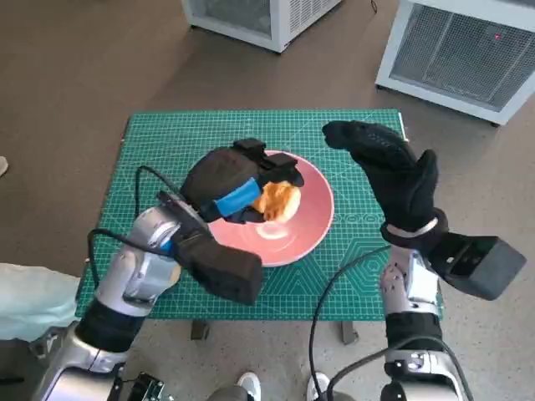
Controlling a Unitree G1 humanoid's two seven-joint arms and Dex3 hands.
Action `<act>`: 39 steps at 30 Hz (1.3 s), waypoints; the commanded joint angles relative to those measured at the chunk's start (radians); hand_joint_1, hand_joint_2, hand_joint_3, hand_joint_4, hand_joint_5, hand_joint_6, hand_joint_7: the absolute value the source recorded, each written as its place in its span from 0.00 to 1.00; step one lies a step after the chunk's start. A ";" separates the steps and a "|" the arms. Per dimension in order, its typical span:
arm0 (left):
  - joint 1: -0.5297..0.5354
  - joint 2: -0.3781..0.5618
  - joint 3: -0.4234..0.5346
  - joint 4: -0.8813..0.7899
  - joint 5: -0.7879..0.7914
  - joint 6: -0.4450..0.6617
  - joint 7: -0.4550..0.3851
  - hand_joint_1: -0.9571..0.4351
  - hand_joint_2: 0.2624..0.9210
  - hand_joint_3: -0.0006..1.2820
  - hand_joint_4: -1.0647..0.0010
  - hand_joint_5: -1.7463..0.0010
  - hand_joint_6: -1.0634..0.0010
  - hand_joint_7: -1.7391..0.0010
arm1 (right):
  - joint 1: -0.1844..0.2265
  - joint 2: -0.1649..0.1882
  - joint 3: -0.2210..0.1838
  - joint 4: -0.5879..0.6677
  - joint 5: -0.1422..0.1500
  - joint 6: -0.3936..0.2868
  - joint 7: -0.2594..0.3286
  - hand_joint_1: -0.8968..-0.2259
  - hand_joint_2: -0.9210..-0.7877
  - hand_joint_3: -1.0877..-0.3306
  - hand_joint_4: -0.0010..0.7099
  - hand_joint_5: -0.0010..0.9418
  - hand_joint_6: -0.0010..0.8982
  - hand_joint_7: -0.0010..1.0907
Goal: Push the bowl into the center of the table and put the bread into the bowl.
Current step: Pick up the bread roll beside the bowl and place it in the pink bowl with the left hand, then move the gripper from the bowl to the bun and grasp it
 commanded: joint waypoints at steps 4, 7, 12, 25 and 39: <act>0.016 -0.011 -0.011 -0.072 0.001 0.167 -0.155 0.66 0.91 0.04 0.62 0.89 0.61 0.82 | 0.033 -0.006 0.001 -0.018 0.000 0.016 -0.008 0.29 0.00 0.49 0.28 0.00 0.00 0.58; 0.026 -0.004 -0.004 -0.130 -0.014 0.249 -0.243 0.61 0.89 0.02 0.74 0.96 0.67 0.92 | 0.035 -0.006 0.000 -0.021 -0.002 0.018 -0.013 0.29 0.00 0.49 0.28 0.00 0.00 0.58; 0.037 0.014 0.021 -0.253 -0.048 0.365 -0.371 0.56 0.86 0.00 0.85 0.99 0.72 0.97 | 0.036 -0.005 -0.001 -0.018 -0.004 0.018 -0.021 0.28 0.00 0.49 0.27 0.00 0.00 0.58; 0.152 0.092 0.176 -0.577 -0.134 0.406 -0.419 0.53 0.83 0.00 0.87 1.00 0.71 0.98 | 0.040 0.001 0.006 -0.014 -0.011 0.016 -0.035 0.28 0.00 0.49 0.28 0.00 0.00 0.58; 0.351 0.193 0.478 -0.851 -0.247 0.452 -0.418 0.53 0.79 0.00 0.85 0.99 0.67 0.98 | 0.028 0.012 0.014 0.004 -0.013 0.009 -0.029 0.29 0.00 0.49 0.28 0.00 0.00 0.58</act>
